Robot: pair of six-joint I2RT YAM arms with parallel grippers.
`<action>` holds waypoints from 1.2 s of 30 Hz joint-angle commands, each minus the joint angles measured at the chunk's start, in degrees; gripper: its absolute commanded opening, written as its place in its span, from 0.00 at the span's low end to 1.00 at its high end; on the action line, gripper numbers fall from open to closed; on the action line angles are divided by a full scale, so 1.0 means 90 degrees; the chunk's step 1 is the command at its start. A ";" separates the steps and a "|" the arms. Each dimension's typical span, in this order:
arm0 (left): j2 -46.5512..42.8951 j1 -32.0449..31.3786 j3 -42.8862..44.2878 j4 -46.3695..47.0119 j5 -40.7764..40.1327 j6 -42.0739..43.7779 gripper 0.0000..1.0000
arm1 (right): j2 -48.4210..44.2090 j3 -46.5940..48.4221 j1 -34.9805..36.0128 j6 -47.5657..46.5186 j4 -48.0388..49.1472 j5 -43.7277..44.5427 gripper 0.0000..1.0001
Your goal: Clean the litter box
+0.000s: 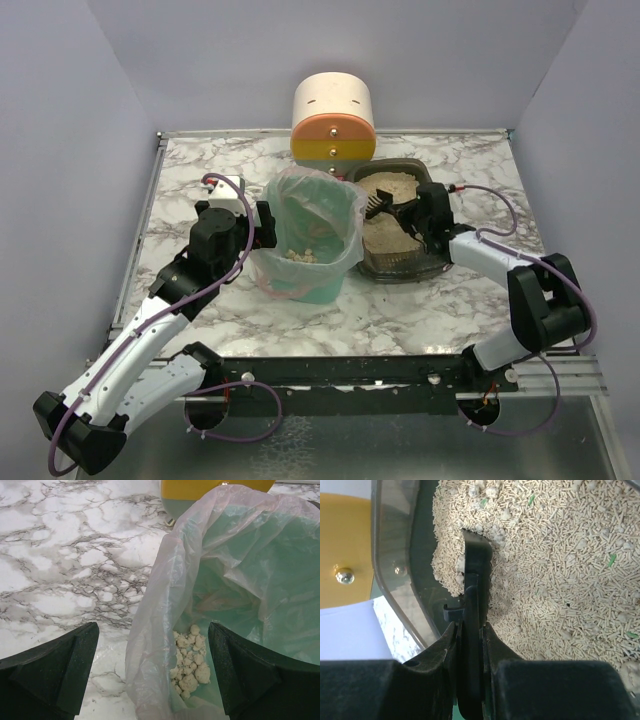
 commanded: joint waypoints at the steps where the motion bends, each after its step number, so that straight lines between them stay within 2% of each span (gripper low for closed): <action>1: -0.0023 0.0031 0.0062 -0.0040 0.0187 -0.0011 0.99 | 0.0385 -0.0773 -0.0003 0.0879 0.1182 0.0270 0.01; 14: -0.0027 0.0031 0.0033 0.0011 0.0260 0.0004 0.99 | 0.0707 -0.3157 0.0000 0.1344 0.6351 0.0344 0.01; 17: -0.0030 0.0031 0.0023 0.0013 0.0265 0.0008 0.99 | 0.0818 -0.3446 -0.0003 0.1338 0.7202 0.0201 0.00; 22: -0.0058 0.0031 0.0023 0.0013 0.0265 -0.0001 0.99 | 0.0431 -0.3596 -0.0004 0.1277 0.6934 0.0232 0.00; 28: -0.0106 0.0033 0.0023 0.0013 0.0284 -0.0001 0.99 | -0.0810 -0.3665 -0.0004 0.0931 0.5555 0.0623 0.00; 36: -0.0147 0.0041 0.0032 0.0005 0.0286 -0.0011 0.99 | -0.2456 -0.3992 -0.0002 0.0702 0.4364 0.0972 0.01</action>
